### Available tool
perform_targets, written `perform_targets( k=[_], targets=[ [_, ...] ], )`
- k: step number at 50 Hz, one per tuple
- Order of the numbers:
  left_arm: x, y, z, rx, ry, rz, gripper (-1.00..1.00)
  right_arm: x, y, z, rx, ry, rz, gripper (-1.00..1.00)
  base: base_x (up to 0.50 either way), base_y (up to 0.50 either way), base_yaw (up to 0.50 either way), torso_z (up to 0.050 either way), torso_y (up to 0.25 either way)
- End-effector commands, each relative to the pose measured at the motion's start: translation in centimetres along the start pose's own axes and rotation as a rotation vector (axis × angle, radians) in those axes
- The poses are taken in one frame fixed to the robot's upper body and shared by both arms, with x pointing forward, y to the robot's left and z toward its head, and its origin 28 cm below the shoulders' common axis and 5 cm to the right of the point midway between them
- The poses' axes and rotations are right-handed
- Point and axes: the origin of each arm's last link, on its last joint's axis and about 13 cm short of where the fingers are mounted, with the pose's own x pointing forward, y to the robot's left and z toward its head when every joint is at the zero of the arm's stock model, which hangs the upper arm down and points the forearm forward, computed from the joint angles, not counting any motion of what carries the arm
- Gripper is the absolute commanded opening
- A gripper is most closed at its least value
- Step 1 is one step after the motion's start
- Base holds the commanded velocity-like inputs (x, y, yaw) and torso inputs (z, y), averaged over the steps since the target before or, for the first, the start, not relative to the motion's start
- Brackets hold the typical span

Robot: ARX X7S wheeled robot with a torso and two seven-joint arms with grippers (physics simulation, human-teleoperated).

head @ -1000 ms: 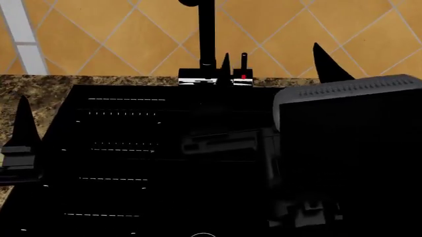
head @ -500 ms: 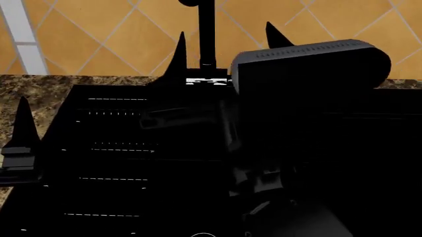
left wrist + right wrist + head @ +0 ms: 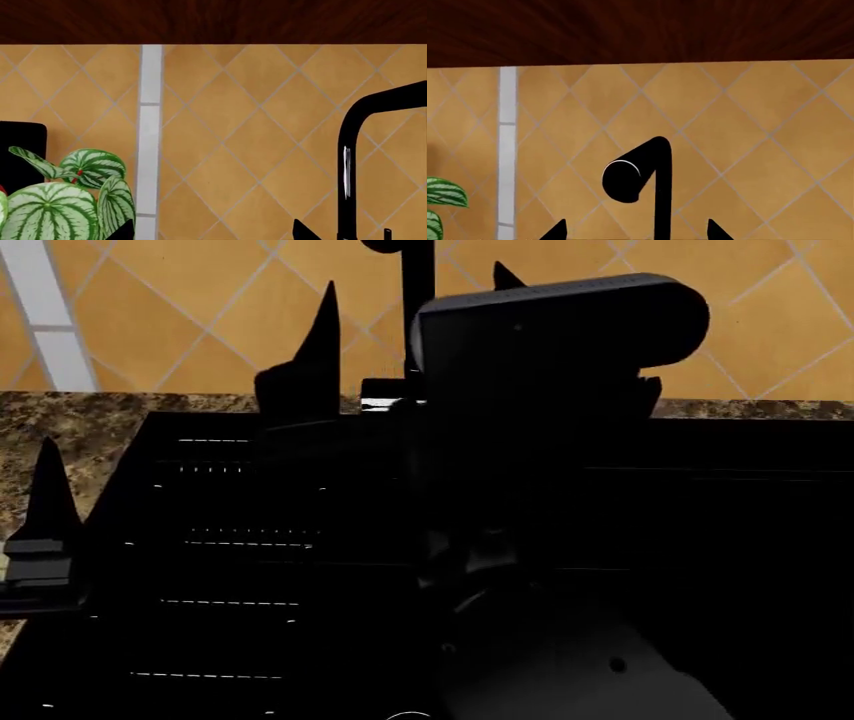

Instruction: Turn the sink spout to the right.

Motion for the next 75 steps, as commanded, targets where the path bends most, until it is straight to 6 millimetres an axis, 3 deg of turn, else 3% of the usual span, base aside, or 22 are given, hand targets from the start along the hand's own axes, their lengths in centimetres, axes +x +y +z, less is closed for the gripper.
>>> perform_targets(
  k=[1,9,33,75],
  targets=[
    [0.0,0.0,0.0,-0.001,0.001,0.0,1.0,0.4,0.2,-0.1,-0.007,0.007,-0.003,1.0,0.0,0.0,0.0,0.0,0.0],
    [-0.1,0.0,0.0,0.002,-0.001,-0.004,1.0,0.4,0.2,-0.1,-0.012,0.01,-0.005,1.0,0.0,0.0,0.0,0.0,0.0],
    [-0.1,-0.2,-0.2,0.036,0.001,-0.01,1.0,3.6,0.2,-0.2,0.002,-0.008,-0.024,1.0,0.0,0.0,0.0,0.0,0.0],
    [-0.2,-0.2,-0.1,0.028,-0.002,-0.015,1.0,6.6,0.5,-1.6,0.015,-0.005,-0.019,1.0,0.0,0.0,0.0,0.0,0.0]
  ],
)
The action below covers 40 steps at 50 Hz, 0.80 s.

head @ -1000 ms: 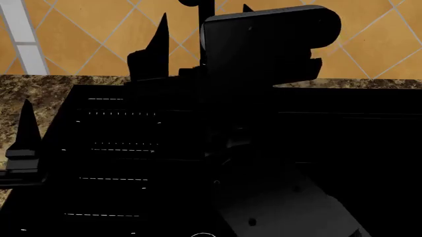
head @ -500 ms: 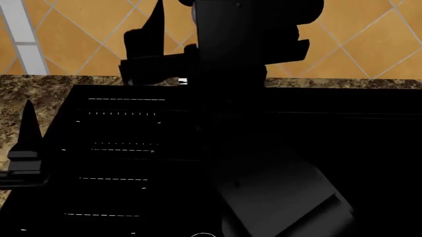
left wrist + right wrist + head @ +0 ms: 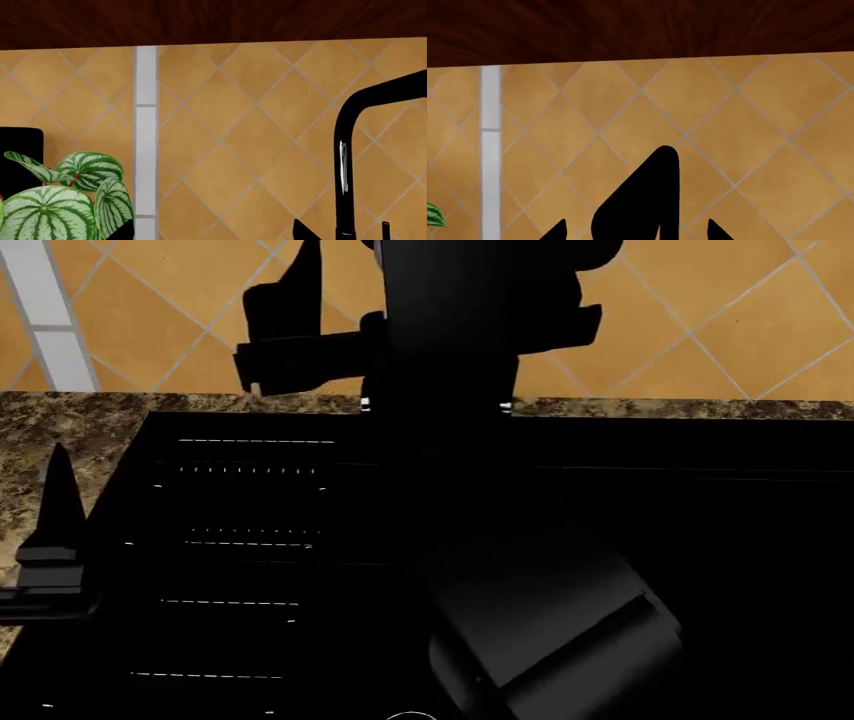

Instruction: Turn the sink spout to the right.

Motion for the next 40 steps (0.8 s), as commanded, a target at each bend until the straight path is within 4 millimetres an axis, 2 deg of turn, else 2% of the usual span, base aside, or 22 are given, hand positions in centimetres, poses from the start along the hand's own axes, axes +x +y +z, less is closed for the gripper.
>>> perform_targets(
  k=[1,16,29,40],
  targets=[
    [0.0,0.0,0.0,0.0,-0.002,-0.002,1.0,0.7,-0.1,-0.1,0.004,-0.007,-0.008,1.0,0.0,0.0,0.0,0.0,0.0],
    [0.0,-0.1,0.0,0.01,-0.005,-0.003,1.0,1.8,-0.7,-0.1,-0.004,-0.023,-0.025,1.0,0.0,0.0,0.0,0.0,0.0],
    [0.0,-0.1,0.0,0.008,-0.003,-0.006,1.0,1.8,-1.4,-0.7,-0.009,-0.01,-0.052,1.0,0.0,0.0,0.0,0.0,0.0],
    [0.0,-0.1,0.0,0.01,-0.003,-0.008,1.0,1.3,-2.1,-0.5,-0.013,-0.02,-0.085,1.0,0.0,0.0,0.0,0.0,0.0]
  ],
)
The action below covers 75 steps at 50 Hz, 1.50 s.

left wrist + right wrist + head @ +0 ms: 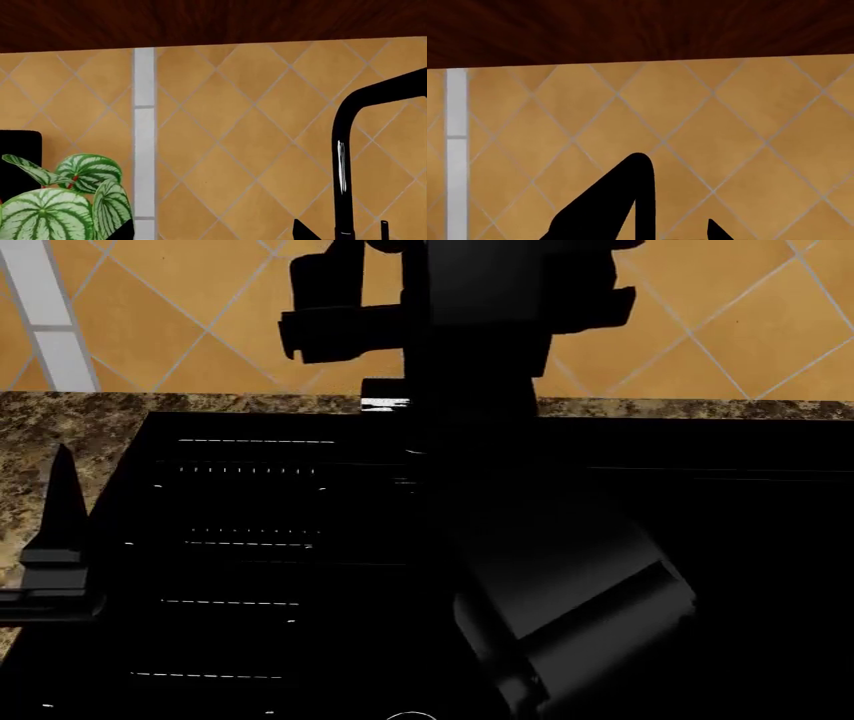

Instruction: Turn the sink spout to the right.

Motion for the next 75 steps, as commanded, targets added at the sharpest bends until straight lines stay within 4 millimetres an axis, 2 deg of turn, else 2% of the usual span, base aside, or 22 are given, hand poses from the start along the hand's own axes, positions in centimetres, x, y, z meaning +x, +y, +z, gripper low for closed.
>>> perform_targets(
  k=[1,24,75],
  targets=[
    [0.0,0.0,0.0,0.002,0.0,-0.002,1.0,-0.3,-0.6,0.0,-0.005,-0.005,-0.032,1.0,0.0,0.0,0.0,0.0,0.0],
    [0.0,0.0,0.0,0.003,0.0,0.004,1.0,-1.2,-1.8,0.4,-0.029,-0.011,-0.079,1.0,0.0,0.0,0.0,0.0,0.0],
    [0.0,-0.1,-0.1,0.004,0.004,-0.015,1.0,-1.7,-4.8,1.6,-0.091,-0.022,-0.184,1.0,0.0,0.0,0.0,0.0,0.0]
  ],
)
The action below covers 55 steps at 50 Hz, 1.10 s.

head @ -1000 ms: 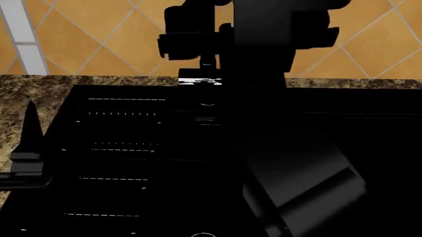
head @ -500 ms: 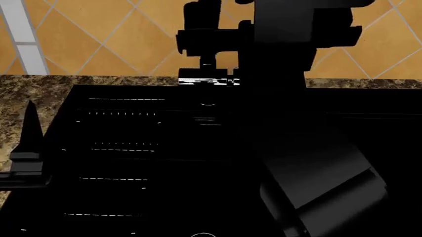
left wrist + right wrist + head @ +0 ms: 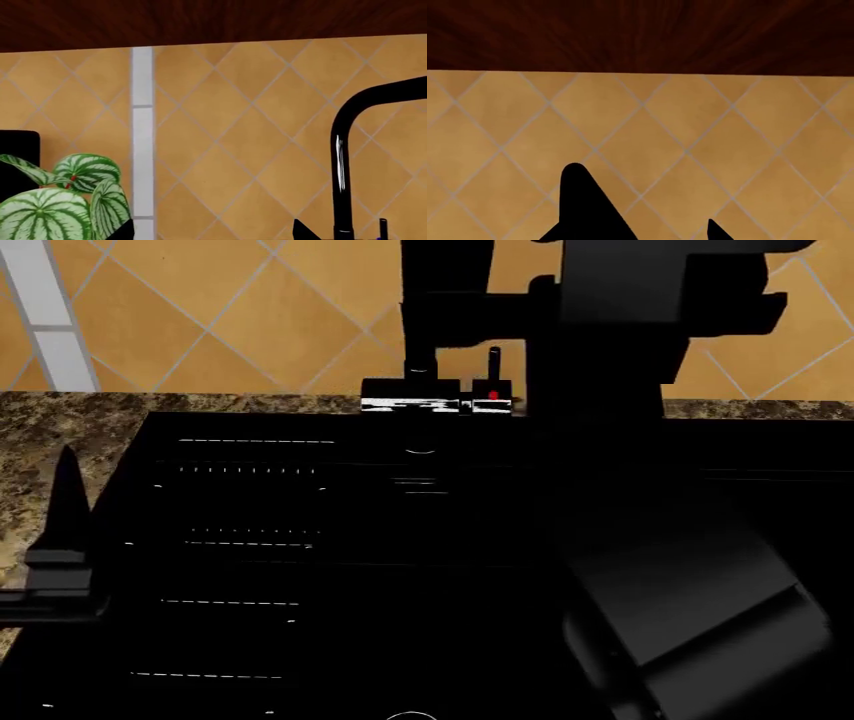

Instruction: Turn the sink spout to the right.

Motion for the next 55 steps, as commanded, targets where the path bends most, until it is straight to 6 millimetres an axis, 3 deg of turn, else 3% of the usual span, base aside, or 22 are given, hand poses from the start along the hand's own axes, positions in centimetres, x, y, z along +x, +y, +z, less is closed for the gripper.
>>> perform_targets(
  k=[1,55],
  targets=[
    [0.0,0.0,0.0,0.001,0.0,-0.012,1.0,0.0,-0.8,0.2,-0.023,0.0,-0.025,1.0,0.0,0.0,0.0,0.0,0.0],
    [0.1,-0.1,-0.2,0.025,0.015,-0.009,1.0,2.6,-4.6,-1.0,-0.078,0.012,-0.161,1.0,0.0,0.0,0.0,0.0,0.0]
  ],
)
